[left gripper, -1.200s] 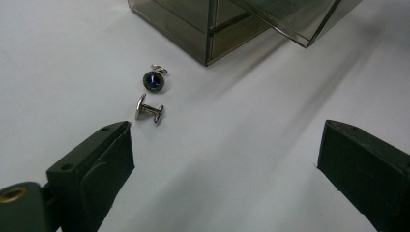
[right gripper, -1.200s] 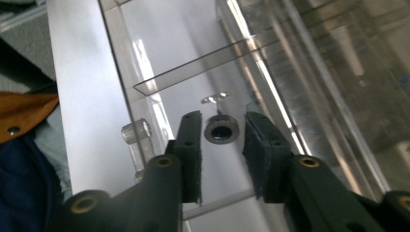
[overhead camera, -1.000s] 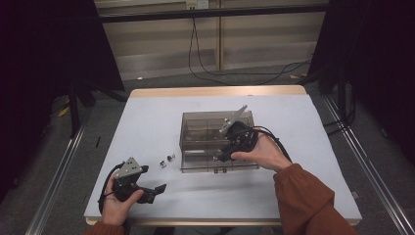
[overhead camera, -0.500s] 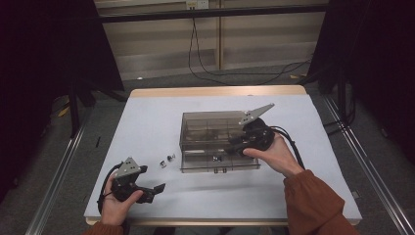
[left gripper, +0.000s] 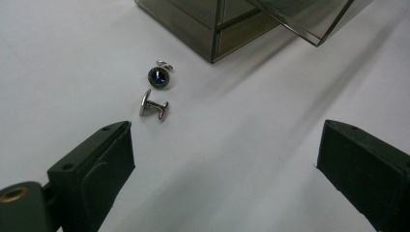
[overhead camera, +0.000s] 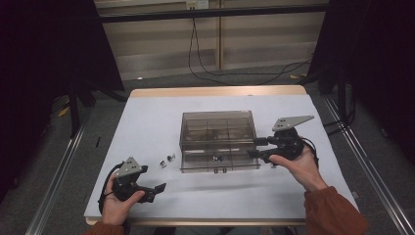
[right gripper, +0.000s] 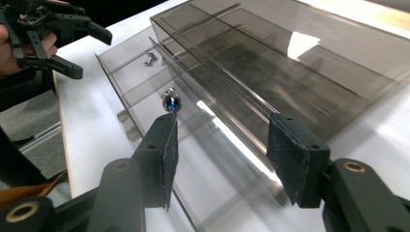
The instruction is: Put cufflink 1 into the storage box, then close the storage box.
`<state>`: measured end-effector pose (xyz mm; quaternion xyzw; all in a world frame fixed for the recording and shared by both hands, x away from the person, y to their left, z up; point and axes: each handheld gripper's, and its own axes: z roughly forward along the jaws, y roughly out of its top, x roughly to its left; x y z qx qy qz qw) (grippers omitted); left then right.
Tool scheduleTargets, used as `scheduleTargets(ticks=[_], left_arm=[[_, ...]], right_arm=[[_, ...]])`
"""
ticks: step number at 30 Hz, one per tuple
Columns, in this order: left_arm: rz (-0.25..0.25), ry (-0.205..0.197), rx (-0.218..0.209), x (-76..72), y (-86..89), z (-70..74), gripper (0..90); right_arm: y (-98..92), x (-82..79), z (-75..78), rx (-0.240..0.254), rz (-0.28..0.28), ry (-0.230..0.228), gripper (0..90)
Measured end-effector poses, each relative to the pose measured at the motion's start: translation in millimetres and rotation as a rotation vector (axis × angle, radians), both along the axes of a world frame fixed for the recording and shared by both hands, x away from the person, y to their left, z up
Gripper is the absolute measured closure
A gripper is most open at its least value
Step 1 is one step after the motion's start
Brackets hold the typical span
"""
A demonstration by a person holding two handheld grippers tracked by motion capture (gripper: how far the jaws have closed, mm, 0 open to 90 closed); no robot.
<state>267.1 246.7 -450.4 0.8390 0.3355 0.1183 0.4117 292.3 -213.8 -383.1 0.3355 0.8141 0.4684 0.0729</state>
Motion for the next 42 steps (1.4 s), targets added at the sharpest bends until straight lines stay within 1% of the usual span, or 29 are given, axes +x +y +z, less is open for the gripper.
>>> scheduleTargets(ticks=[2,3,4,7,9,11,14,15,16,17,18,19,20,22,24,25,26,28,29,30,32,33,34,36,37,39,40,41,42], left_arm=[[-0.002,0.0,0.0,0.1,0.0,-0.1,6.1],[-0.001,-0.002,0.006,0.5,0.4,0.0,6.2],[0.0,-0.001,0.005,0.8,0.4,-0.1,6.2],[-0.001,0.005,0.002,1.3,0.4,-1.1,6.2],[0.0,0.005,0.01,1.3,0.2,-1.1,6.4],[0.0,0.003,0.001,1.1,0.1,-0.9,6.5],[-0.001,0.006,0.007,0.4,-0.3,-0.5,7.3],[-0.001,0.001,0.014,-0.3,-0.1,0.1,7.9],[-0.013,-0.006,0.011,-1.9,-0.3,1.3,8.6],[-0.025,-0.016,0.019,-2.9,-1.4,2.1,9.7],[-0.025,-0.018,0.042,-3.1,-2.5,2.0,11.9],[-0.017,-0.014,0.047,-3.2,-3.9,1.4,12.9],[-0.029,-0.009,0.043,-2.5,-4.4,1.5,14.0],[-0.018,-0.012,0.056,-2.1,-6.4,2.2,14.7],[-0.017,-0.007,0.066,-1.3,-7.5,2.6,15.7],[-0.016,-0.007,0.062,-0.7,-8.2,2.5,15.8],[-0.015,-0.009,0.072,0.0,-8.5,3.0,17.0],[-0.02,-0.007,0.067,4.4,-8.8,3.7,20.0],[-0.02,-0.008,0.073,6.5,-8.4,4.9,22.6],[-0.021,-0.008,0.066,9.5,-7.9,6.0,25.6],[-0.031,0.015,0.053,16.5,-6.5,8.4,27.8],[-0.042,0.01,0.071,20.0,-6.7,9.4,29.4],[-0.041,0.015,0.081,23.5,-7.1,10.4,30.3],[-0.058,0.033,0.074,31.0,-8.5,11.8,34.0],[-0.066,0.034,0.094,33.7,-10.4,13.1,36.0],[-0.08,0.039,0.107,39.8,-13.6,14.6,36.0],[-0.097,0.04,0.12,42.9,-15.5,14.8,36.0],[-0.1,0.044,0.139,45.0,-17.6,15.5,37.1],[-0.099,0.048,0.14,47.8,-18.6,15.9,38.8]], right_arm=[[-8.2,-5.3,0.5,0.006,-0.012,0.0,43.5],[-11.9,-8.1,0.3,0.0,-0.022,-0.001,42.3],[-15.2,-11.4,-0.1,0.001,-0.03,0.004,41.6],[-24.4,-21.8,-2.3,-0.005,-0.051,-0.004,40.8],[-31.3,-27.2,-5.2,-0.008,-0.062,0.001,40.6],[-38.4,-32.1,-8.9,-0.005,-0.076,0.004,40.6],[-48.7,-40.4,-16.0,-0.001,-0.106,0.014,40.6],[-51.6,-43.6,-18.4,-0.003,-0.115,0.012,40.6],[-54.3,-46.3,-20.8,0.0,-0.115,0.018,40.4],[-56.3,-48.9,-22.8,0.002,-0.118,0.023,40.4],[-57.9,-51.8,-24.3,-0.006,-0.127,0.022,40.2],[-59.2,-54.1,-25.7,-0.007,-0.131,0.023,40.0],[-60.2,-57.0,-27.1,0.004,-0.134,0.026,40.1],[-60.5,-62.4,-31.1,0.007,-0.131,0.025,40.1],[-60.3,-67.4,-36.4,0.0,-0.131,0.016,38.8],[-59.8,-70.0,-39.4,-0.01,-0.133,0.016,36.8],[-59.3,-71.8,-42.3,-0.016,-0.128,0.019,35.1],[-58.7,-74.0,-47.4,-0.029,-0.13,0.027,34.1],[-58.4,-74.9,-50.1,-0.027,-0.127,0.029,33.5],[-57.6,-76.0,-52.4,-0.032,-0.122,0.03,32.7],[-57.1,-76.8,-54.1,-0.039,-0.119,0.031,32.5],[-57.5,-76.6,-53.8,-0.047,-0.128,0.025,32.5],[-57.8,-76.4,-53.4,-0.051,-0.139,0.019,32.5],[-59.2,-75.8,-54.3,-0.039,-0.141,0.024,32.2],[-59.7,-75.8,-55.0,-0.039,-0.144,0.027,32.2],[-60.3,-75.7,-56.1,-0.042,-0.142,0.032,32.2],[-60.3,-75.6,-56.6,-0.044,-0.141,0.038,32.2],[-60.3,-75.6,-56.9,-0.043,-0.136,0.043,32.3],[-60.1,-75.9,-57.0,-0.045,-0.136,0.042,32.2]])
